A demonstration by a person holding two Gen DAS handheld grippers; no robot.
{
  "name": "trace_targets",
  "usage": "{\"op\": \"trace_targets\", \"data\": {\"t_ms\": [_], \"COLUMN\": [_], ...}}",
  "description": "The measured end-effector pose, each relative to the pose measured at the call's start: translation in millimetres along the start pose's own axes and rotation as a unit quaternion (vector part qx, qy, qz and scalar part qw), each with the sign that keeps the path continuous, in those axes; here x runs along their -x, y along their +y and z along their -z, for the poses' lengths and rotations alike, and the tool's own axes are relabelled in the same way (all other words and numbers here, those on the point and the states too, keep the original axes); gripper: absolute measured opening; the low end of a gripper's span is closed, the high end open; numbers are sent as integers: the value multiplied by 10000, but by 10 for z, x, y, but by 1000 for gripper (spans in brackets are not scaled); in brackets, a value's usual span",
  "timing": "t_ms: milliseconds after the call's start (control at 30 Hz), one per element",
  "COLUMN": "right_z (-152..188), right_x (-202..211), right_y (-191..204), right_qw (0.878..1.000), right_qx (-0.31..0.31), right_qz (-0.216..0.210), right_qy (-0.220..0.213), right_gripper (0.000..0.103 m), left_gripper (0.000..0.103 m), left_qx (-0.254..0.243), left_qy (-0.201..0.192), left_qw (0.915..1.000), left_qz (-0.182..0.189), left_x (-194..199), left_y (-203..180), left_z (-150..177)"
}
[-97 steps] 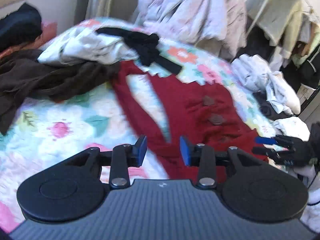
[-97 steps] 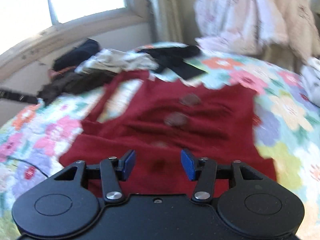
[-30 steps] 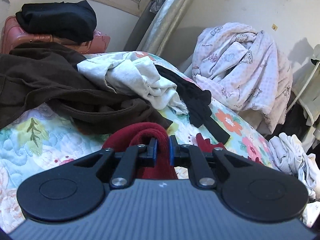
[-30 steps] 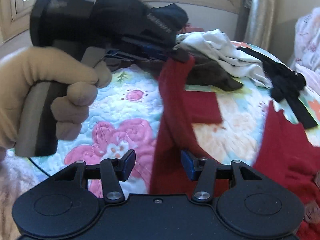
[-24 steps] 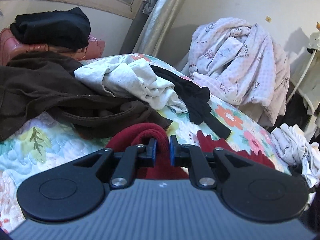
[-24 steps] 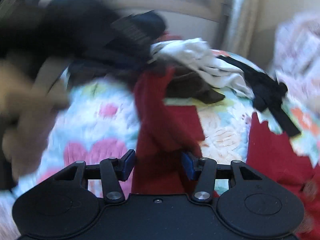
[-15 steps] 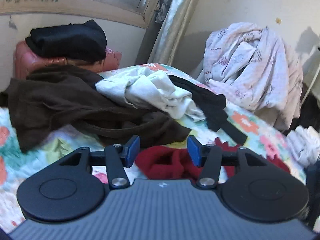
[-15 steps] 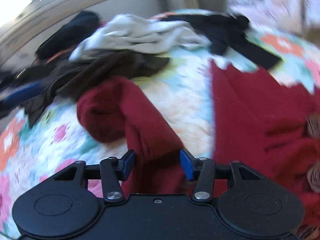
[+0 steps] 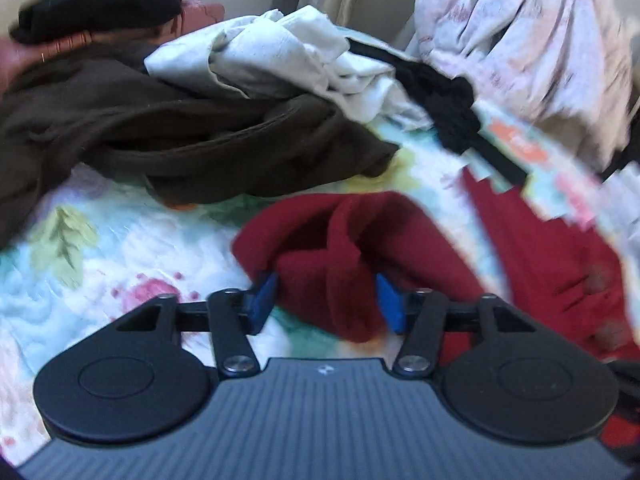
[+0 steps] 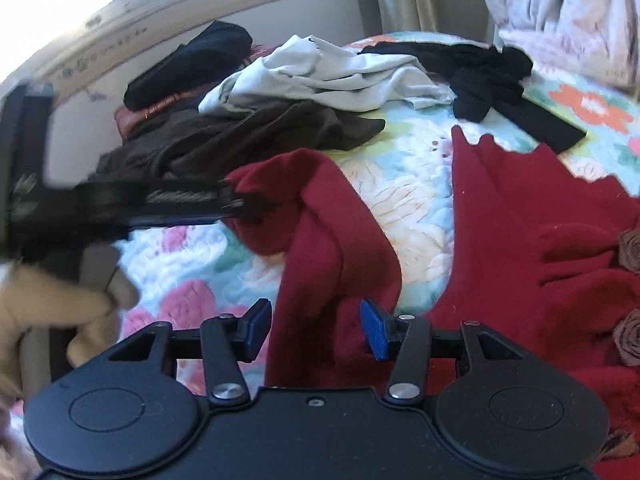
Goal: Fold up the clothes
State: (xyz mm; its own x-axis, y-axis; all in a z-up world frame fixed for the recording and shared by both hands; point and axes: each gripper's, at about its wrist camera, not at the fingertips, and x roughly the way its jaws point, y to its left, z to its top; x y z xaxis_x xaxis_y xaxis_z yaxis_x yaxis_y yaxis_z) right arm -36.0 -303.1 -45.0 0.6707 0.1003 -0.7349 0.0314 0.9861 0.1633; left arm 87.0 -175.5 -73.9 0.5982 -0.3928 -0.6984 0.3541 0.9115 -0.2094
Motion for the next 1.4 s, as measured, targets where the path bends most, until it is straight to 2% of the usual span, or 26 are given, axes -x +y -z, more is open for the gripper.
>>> {"op": "trace_targets", "data": {"t_ms": [67, 167, 233, 267, 300, 333, 433, 500, 567, 667, 733, 800, 867, 900, 967, 1067, 1167, 1233, 1333, 1400], "right_z": [15, 52, 107, 141, 163, 171, 165, 184, 210, 241, 262, 285, 310, 312, 315, 297, 249, 229, 233, 236], "right_x": [-48, -125, -201, -241, -252, -231, 22, 189, 262, 162, 87, 11, -69, -93, -114, -64, -2, 31, 39, 20], "right_y": [106, 283, 394, 441, 459, 446, 344, 318, 329, 394, 448, 487, 514, 492, 454, 479, 498, 541, 636, 707], "right_qw": [9995, 9965, 9911, 9871, 9847, 9850, 9909, 9884, 9845, 9830, 9819, 9823, 9828, 9852, 9875, 9853, 9848, 9839, 9827, 9826], "right_qx": [296, 776, 1223, 1470, 1609, 1613, 1310, 1349, 1496, 1655, 1752, 1756, 1691, 1523, 1327, 1440, 1420, 1364, 1441, 1463], "right_qz": [119, 296, 532, 639, 676, 603, -10, -502, -774, -762, -711, -609, -450, -474, -511, -580, -700, -866, -961, -970], "right_qy": [1, -25, -17, 7, 28, 43, -301, -478, -486, -229, -48, 241, 584, 629, 674, 712, 708, 759, 660, 612], "right_gripper": [56, 60, 58, 51, 14, 7, 7, 7, 7, 8, 9, 9, 8, 9, 9, 10, 19, 34, 36, 36], "left_gripper": [27, 13, 11, 11, 11, 11, 12, 12, 15, 25, 33, 55, 57, 57, 57, 57, 57, 57, 59, 59], "left_qx": [-273, -332, -278, -214, -143, -34, 348, 712, 936, 1152, 1180, 1599, 1991, 2046, 2043, 2181, 2286, 2331, 2622, 2855], "left_qy": [-129, -450, -702, -916, -1130, -1356, -2002, -2085, -1784, -1124, -933, -1064, -1375, -1505, -1602, -1612, -1625, -1607, -1373, -1129], "left_qw": [9974, 9950, 9924, 9908, 9888, 9862, 9743, 9697, 9738, 9784, 9757, 9635, 9490, 9454, 9443, 9431, 9433, 9434, 9400, 9391], "left_qz": [-653, -833, -971, -970, -966, -949, -976, -1053, -1059, -1298, -1595, -1865, -2020, -2042, -2024, -1924, -1775, -1726, -1698, -1542], "left_x": [-53, 6, 171, 326, 483, 651, 1128, 1243, 1143, 944, 911, 989, 1116, 1167, 1207, 1197, 1220, 1248, 1315, 1342], "left_y": [-41, -15, 38, 85, 134, 196, 439, 622, 777, 980, 1074, 1194, 1299, 1342, 1400, 1494, 1556, 1598, 1687, 1760], "left_z": [9, 5, -52, -97, -140, -165, -165, -162, -162, -138, -98, -55, -11, -6, 0, 18, 46, 75, 204, 320]}}
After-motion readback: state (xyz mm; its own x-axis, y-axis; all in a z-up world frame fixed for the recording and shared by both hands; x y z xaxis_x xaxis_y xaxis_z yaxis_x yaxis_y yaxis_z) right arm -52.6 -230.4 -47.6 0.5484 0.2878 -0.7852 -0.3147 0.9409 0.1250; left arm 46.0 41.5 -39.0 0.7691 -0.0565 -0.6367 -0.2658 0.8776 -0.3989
